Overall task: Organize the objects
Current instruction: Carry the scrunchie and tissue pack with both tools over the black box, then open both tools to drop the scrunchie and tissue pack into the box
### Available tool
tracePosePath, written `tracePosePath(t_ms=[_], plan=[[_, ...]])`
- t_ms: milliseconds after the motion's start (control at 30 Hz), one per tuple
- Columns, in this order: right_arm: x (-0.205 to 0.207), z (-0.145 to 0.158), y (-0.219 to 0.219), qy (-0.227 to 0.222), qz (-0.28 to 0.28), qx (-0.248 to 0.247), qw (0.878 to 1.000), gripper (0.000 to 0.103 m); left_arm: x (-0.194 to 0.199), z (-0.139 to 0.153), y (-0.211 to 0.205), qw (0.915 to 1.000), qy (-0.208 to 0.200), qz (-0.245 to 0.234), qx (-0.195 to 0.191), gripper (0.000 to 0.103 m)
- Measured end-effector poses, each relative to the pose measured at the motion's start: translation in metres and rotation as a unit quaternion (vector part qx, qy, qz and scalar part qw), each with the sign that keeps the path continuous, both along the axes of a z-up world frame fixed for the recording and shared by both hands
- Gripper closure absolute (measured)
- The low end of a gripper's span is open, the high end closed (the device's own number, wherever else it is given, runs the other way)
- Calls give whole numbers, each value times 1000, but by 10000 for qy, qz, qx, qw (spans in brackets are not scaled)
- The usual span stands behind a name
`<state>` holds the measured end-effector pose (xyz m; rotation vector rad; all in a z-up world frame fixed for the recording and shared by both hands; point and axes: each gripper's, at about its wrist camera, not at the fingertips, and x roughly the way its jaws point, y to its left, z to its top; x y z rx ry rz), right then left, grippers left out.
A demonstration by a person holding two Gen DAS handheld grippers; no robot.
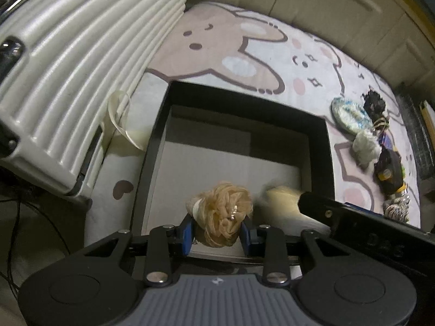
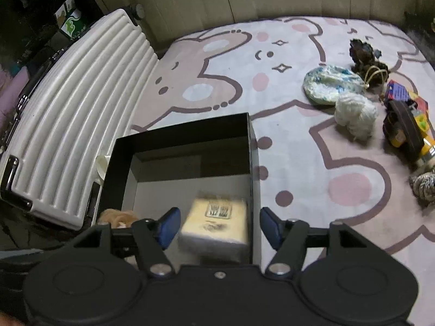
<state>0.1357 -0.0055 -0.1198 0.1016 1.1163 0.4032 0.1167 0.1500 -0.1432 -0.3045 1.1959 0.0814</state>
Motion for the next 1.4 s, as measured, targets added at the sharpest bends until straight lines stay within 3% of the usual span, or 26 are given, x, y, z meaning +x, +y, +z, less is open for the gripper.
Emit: tracePosePath(t_ms=[333,433,533,633,900,1033,1067,1233,1400], plan=[[-1,9,-11,62,274,-117,9995,41,9,-10,-10,9991,155,-282,277,68],[3,10,-16,72,198,-115,9997,41,9,-11,-9,9980,204,-257,547,66],[6,11,-21,92,156,-102,9998,41,8,-10,-7,9963,239,-185,807,51],[7,12,-23,105,161,-83,9998,41,6,-6,-5,9970,207,-105,733,33],[8,15,-29,100,172,-37,9998,41,4,-1,-16,9964,161,-189,811,29],[10,19,-35,113,150,47,9998,40,12,-5,-26,9977,48,-235,636,9],[10,20,-37,111,142,72,9998,40,15,-7,-30,9976,56,-248,648,8],[19,22,-52,151,-5,198,9997,40,34,-23,-50,9927,180,-545,1058,6],[29,20,-65,155,-143,253,9995,40,48,-38,-59,9887,333,-808,1216,5]])
